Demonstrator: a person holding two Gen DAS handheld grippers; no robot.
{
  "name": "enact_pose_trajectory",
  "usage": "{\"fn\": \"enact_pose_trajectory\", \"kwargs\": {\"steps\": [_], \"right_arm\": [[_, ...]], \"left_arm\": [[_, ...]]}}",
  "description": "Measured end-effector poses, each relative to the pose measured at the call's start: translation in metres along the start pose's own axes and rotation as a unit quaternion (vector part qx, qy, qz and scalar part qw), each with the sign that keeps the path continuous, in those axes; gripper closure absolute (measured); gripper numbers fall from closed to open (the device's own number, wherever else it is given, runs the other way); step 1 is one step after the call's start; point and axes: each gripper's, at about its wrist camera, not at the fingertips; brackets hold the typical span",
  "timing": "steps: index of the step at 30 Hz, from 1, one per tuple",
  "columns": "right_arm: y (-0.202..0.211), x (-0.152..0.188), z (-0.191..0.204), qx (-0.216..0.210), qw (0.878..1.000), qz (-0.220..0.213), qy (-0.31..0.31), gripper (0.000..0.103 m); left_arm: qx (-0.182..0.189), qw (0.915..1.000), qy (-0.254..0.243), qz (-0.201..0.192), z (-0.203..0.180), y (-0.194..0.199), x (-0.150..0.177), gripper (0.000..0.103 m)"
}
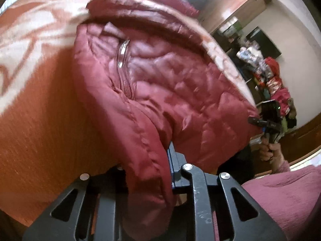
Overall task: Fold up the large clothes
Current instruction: 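Grasp the jacket side edge with the left gripper while the right gripper grasps beside it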
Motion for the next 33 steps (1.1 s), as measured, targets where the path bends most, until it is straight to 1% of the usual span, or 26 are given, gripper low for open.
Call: {"fn": "enact_pose_trajectory", "kwargs": {"steps": [3,6,10,16,22,28,33], "right_arm": [[0.016,-0.011,0.011,-0.031,0.999,-0.035,0.011,0.078],[0.026,-0.026,0.025,-0.05,0.996,-0.065,0.022,0.078],[0.034,-0.045,0.04,-0.058,0.993,-0.094,0.041,0.079],[0.038,-0.071,0.047,-0.07,0.988,-0.133,0.037,0.079],[0.039,-0.107,0.048,-0.07,0.981,-0.177,0.024,0.079],[0.031,-0.151,0.056,-0.041,0.979,-0.198,0.034,0.079],[0.021,-0.182,0.051,-0.028,0.977,-0.211,0.019,0.079]], "left_arm": [[0.01,0.9993,-0.005,-0.034,-0.012,0.017,-0.013,0.086],[0.012,0.9976,-0.018,-0.065,-0.025,0.031,-0.028,0.086],[0.009,0.9948,-0.031,-0.096,-0.038,0.039,-0.051,0.087],[0.014,0.9894,-0.03,-0.141,-0.039,0.046,-0.082,0.087],[0.021,0.9838,-0.014,-0.177,-0.032,0.047,-0.117,0.087],[0.019,0.9819,-0.001,-0.189,-0.021,0.04,-0.161,0.086],[0.014,0.9803,0.016,-0.196,-0.013,0.032,-0.183,0.086]]}}
Point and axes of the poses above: each gripper's, at about its wrist camera, not at the fingertips, and y roughly against the way its jaws point, z to its left, x to its underside, and after that the axes turned 2 degrees about x, right-handed
